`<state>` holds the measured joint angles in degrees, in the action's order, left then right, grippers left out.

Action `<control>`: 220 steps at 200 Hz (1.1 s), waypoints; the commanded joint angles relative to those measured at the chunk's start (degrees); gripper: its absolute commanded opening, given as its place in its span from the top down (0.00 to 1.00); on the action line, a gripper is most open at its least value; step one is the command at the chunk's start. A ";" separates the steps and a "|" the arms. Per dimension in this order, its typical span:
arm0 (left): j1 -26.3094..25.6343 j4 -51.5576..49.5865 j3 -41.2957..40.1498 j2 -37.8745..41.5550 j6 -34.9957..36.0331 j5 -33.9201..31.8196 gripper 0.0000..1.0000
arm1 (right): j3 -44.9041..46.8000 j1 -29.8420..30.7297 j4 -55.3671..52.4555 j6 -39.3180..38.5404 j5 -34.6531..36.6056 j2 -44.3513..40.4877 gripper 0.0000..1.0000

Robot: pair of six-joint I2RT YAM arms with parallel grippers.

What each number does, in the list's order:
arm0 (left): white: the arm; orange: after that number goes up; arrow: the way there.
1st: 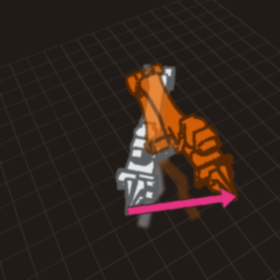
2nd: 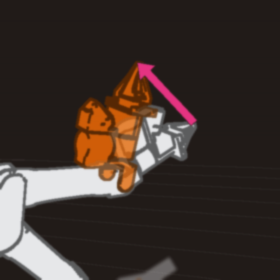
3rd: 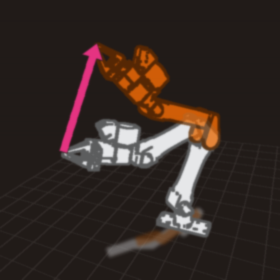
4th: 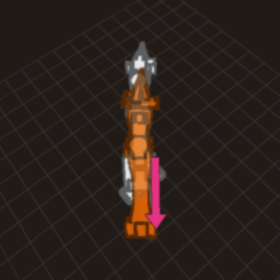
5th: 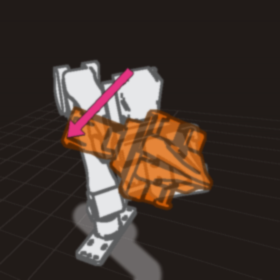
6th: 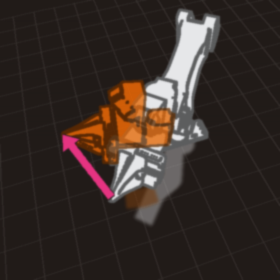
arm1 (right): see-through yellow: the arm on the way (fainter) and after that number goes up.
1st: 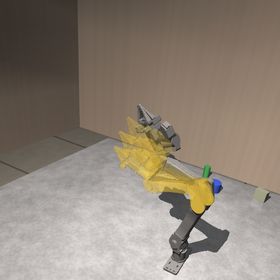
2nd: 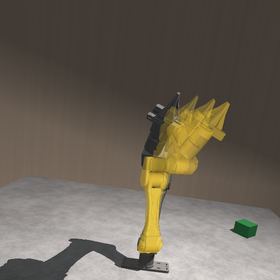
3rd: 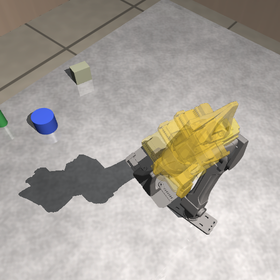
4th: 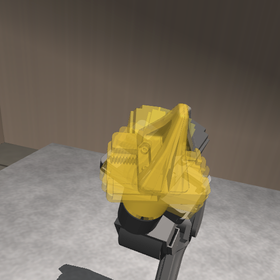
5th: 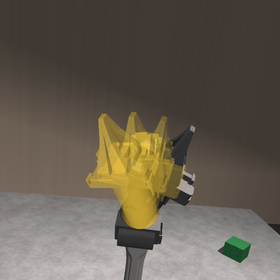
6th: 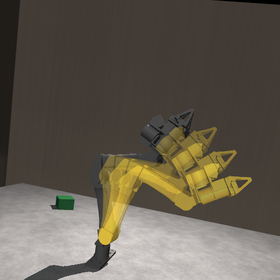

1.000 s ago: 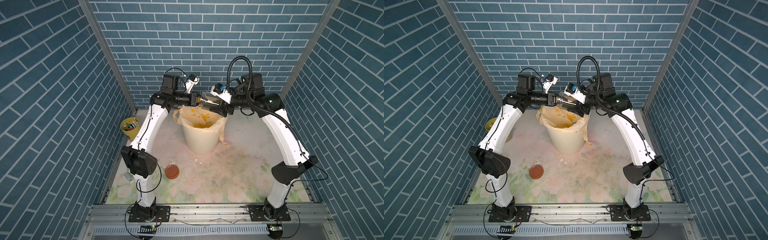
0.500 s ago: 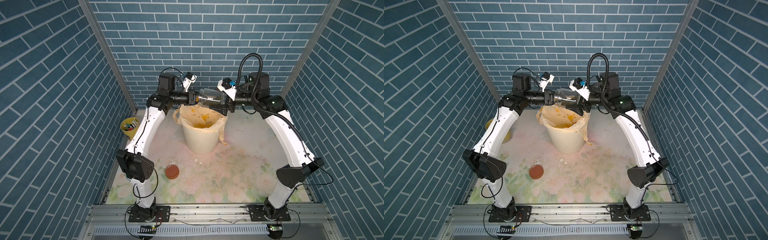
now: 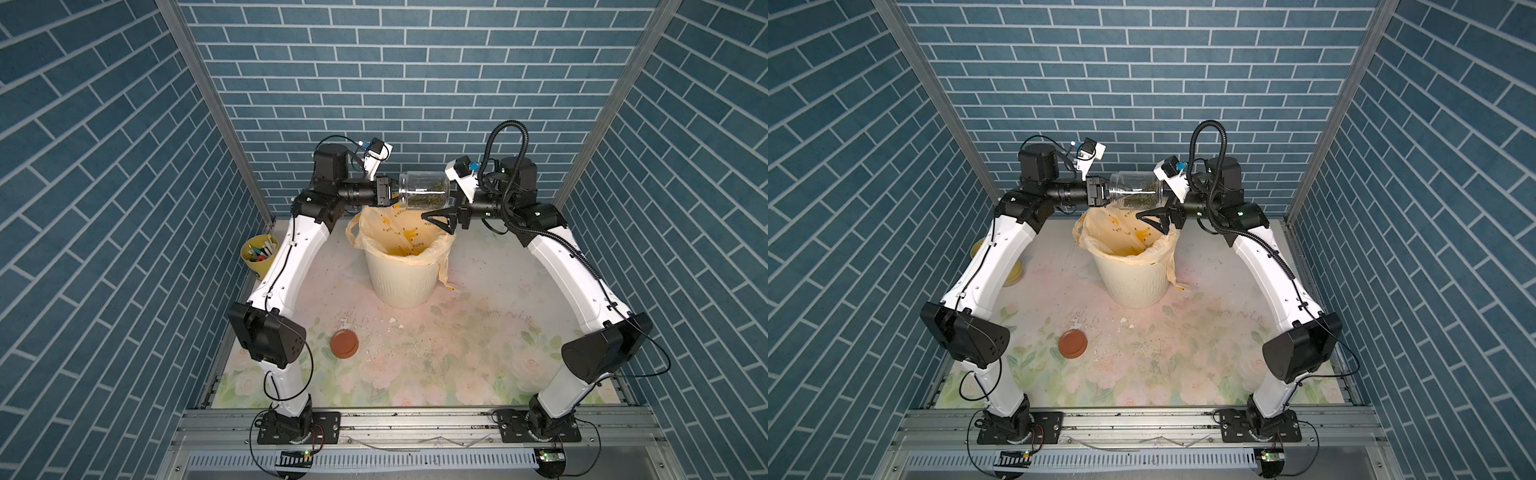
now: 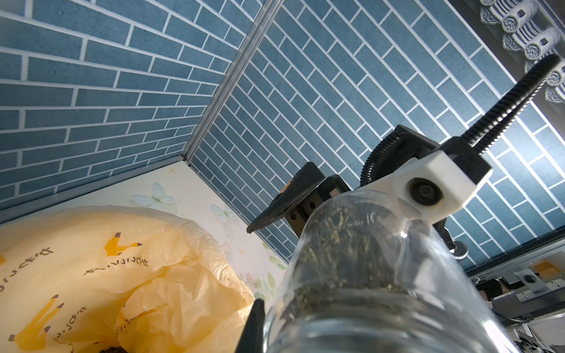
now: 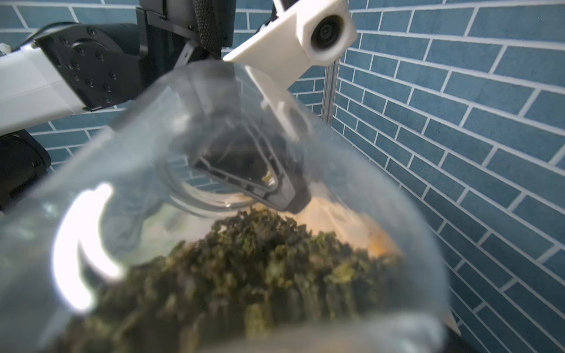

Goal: Empty moldy tea leaves from jars
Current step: Pour the moldy tea leaves from the jar into the trash bin.

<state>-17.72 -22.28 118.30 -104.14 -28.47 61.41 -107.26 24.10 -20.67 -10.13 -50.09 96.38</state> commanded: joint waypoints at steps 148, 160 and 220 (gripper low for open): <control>1.85 1.98 -1.40 3.51 1.03 3.28 1.00 | 1.02 -5.81 5.45 8.54 -11.34 -0.55 0.01; 2.06 1.83 -1.09 3.29 0.98 3.39 1.00 | 1.31 -5.90 3.76 6.71 -12.93 -0.69 0.01; 2.25 1.23 -0.61 2.04 1.46 4.31 1.00 | 1.01 -6.96 5.82 7.23 -17.23 0.19 0.01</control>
<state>-15.81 -22.65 115.57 -102.50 -27.75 63.57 -105.06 17.54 -16.60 -3.27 -63.16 95.42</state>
